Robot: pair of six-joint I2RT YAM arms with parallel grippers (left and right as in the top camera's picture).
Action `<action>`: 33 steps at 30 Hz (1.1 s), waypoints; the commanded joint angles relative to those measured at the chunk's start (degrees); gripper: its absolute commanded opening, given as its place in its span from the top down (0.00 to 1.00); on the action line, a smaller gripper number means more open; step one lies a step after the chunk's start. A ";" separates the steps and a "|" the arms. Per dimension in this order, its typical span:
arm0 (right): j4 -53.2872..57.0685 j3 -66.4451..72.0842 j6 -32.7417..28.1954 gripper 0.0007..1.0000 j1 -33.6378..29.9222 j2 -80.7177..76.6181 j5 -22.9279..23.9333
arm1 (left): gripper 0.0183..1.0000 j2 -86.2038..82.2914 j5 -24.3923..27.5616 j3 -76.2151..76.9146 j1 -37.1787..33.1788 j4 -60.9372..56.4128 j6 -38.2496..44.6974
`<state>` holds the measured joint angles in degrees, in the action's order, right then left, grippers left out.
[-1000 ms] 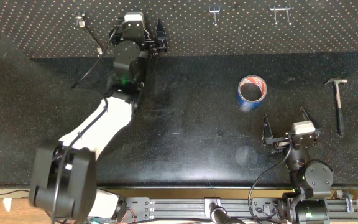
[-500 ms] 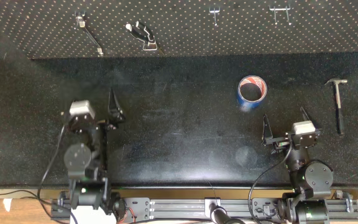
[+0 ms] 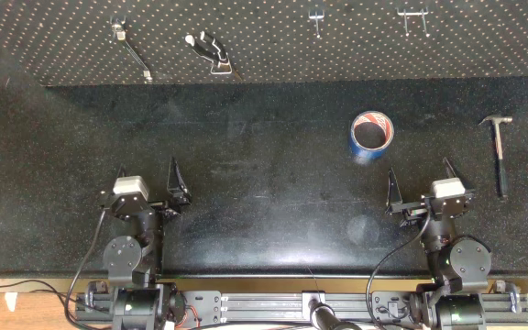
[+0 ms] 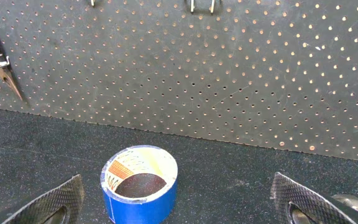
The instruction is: Place Tools Onto Pegboard
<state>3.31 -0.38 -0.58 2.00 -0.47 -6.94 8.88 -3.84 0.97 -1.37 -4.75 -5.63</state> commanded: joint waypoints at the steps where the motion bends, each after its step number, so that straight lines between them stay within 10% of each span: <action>1: 0.33 0.15 -0.37 0.02 0.35 0.42 -0.09 | 0.00 -2.60 1.75 -0.66 -0.07 0.55 -0.04; 33: 0.33 0.15 -0.37 0.02 0.35 0.42 -0.09 | 0.00 -8.70 4.35 -0.66 -1.25 9.49 0.13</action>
<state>3.31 -0.38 -0.58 2.00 -0.47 -6.94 0.84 -0.34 0.45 -2.85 4.25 -5.61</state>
